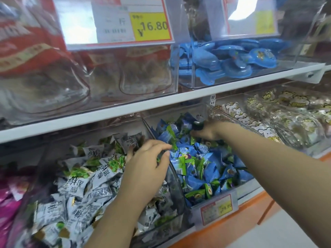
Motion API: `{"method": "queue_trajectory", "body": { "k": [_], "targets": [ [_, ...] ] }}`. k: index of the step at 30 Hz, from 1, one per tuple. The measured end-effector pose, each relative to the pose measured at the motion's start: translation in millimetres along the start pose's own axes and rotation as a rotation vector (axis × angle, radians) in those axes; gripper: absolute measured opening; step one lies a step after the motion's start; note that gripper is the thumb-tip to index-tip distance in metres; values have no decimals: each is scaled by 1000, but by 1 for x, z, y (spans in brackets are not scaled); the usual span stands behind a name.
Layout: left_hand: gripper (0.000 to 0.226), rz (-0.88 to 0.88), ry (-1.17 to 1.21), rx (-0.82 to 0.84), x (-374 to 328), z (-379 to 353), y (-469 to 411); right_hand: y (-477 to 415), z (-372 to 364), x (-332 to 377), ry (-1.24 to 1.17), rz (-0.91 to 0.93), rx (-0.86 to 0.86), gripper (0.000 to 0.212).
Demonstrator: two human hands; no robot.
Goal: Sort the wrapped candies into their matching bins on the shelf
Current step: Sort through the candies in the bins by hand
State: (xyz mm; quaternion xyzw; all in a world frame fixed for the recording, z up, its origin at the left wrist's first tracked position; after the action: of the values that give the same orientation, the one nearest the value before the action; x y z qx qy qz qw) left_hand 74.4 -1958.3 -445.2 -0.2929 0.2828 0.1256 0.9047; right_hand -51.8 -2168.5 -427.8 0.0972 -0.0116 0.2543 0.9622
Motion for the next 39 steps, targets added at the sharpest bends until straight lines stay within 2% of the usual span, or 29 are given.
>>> {"method": "queue_trajectory", "body": {
  "k": [2, 4, 6, 11, 15, 18, 24, 26, 28, 31, 34, 39],
  "targets": [
    [26, -5, -3, 2, 0, 0, 0, 9, 5, -1, 21, -34, 67, 82],
    [26, -10, -4, -4, 0, 0, -1, 23, 12, -3, 60, 20, 107, 82],
    [26, -10, -9, -3, 0, 1, 0, 46, 14, -3, 48, 134, 104, 75],
    [26, -10, -11, 8, 0, 0, 0, 99, -8, 3, -110, 456, -56, 55],
    [26, -9, -9, 0, -2, 0, 1, 116, -18, 12, -140, 592, -67, 44],
    [26, -15, -7, -13, -2, 1, 1, 120, -28, 16, -110, 661, 3, 40],
    [26, -17, -4, -18, -3, 0, 2, 122, -19, 14, -275, 648, 93, 34],
    [26, -16, -5, -14, -2, 0, 2, 119, -21, 13, -197, 665, 46, 35],
    [27, -13, -5, -3, -2, 1, 2, 108, -26, 8, 5, 655, -4, 43],
    [28, -18, 3, 8, -1, 1, 2, 83, -29, -9, 242, 546, -27, 58],
    [28, -12, -1, 16, -1, 1, 3, 64, -20, -20, 311, 423, -60, 62],
    [27, -7, -11, 14, -2, 2, 3, 50, -11, -25, 251, 248, -105, 62]
  ]
}}
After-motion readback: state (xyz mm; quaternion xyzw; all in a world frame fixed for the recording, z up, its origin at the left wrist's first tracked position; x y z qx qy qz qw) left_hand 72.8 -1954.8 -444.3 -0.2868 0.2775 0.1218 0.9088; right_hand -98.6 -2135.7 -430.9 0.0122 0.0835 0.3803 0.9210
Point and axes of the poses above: each hand's wrist, its own y-axis away from the middle knuckle, its own z-axis out of the back of the hand, x = y × z, the point moved 1 cm from there along -y, towards the middle knuckle, and after that the axes turned 8 degrees about -x, right-handed, at the moved point
